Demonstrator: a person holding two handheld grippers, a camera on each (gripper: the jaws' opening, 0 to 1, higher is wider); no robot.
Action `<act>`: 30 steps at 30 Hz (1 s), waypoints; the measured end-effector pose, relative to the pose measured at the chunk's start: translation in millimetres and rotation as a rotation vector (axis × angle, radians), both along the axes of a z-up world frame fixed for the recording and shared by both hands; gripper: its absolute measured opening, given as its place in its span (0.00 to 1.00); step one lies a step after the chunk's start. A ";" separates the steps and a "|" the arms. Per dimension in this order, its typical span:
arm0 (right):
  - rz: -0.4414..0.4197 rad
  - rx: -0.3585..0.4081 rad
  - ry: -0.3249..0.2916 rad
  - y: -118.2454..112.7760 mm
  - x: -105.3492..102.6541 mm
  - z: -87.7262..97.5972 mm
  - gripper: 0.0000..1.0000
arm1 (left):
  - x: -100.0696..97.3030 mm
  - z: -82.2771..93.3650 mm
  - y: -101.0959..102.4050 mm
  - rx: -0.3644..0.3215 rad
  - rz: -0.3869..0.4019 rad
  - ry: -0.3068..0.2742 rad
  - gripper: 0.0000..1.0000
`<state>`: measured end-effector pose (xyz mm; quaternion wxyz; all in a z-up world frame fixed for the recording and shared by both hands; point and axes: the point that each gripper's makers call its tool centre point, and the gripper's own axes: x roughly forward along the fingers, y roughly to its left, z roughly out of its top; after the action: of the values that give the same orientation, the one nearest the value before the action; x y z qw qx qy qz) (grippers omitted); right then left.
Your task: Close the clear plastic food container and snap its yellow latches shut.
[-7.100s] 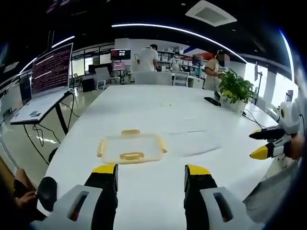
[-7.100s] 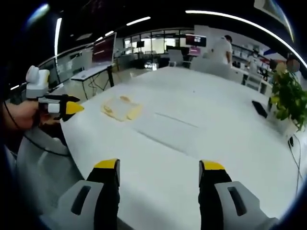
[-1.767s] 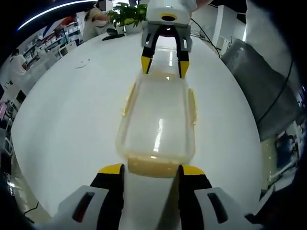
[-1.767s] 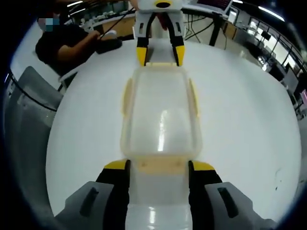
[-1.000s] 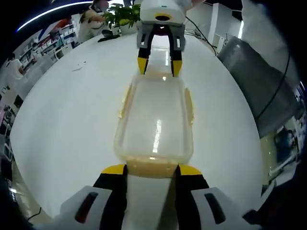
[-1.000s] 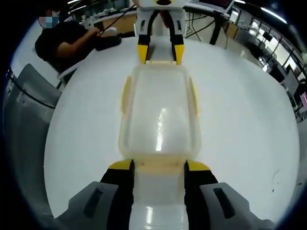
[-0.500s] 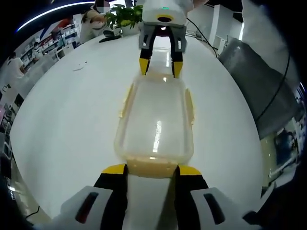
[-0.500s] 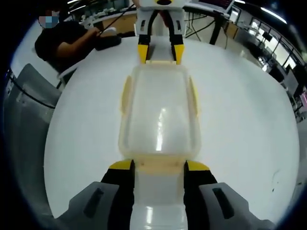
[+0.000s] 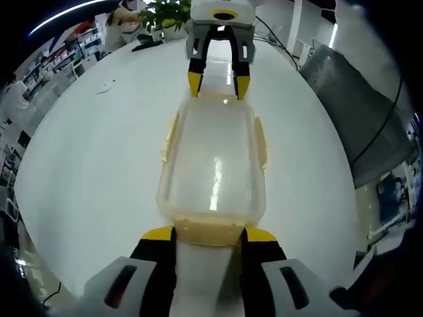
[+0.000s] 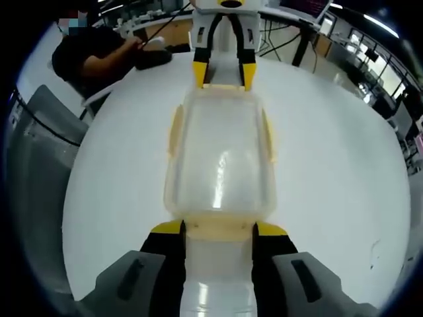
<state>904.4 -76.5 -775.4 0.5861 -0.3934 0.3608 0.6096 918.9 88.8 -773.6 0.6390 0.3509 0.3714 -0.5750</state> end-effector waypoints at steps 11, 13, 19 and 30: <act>0.019 0.035 0.002 -3.2 -7.9 39.6 0.35 | -11.2 55.5 -5.9 0.014 0.026 -0.023 0.31; 0.027 0.039 0.001 -6.7 -9.9 47.7 0.35 | -14.9 63.2 -8.1 0.011 0.034 -0.023 0.31; 0.041 0.034 -0.013 -18.8 -15.1 66.2 0.35 | -28.9 82.4 -27.7 0.014 0.046 -0.036 0.31; 0.040 0.016 -0.010 -55.0 -23.3 86.8 0.35 | -42.9 109.6 -64.1 -0.009 0.043 -0.045 0.31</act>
<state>881.1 -131.5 -688.6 0.5788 -0.3989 0.3449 0.6221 875.9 24.7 -664.0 0.6609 0.3530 0.3618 -0.5547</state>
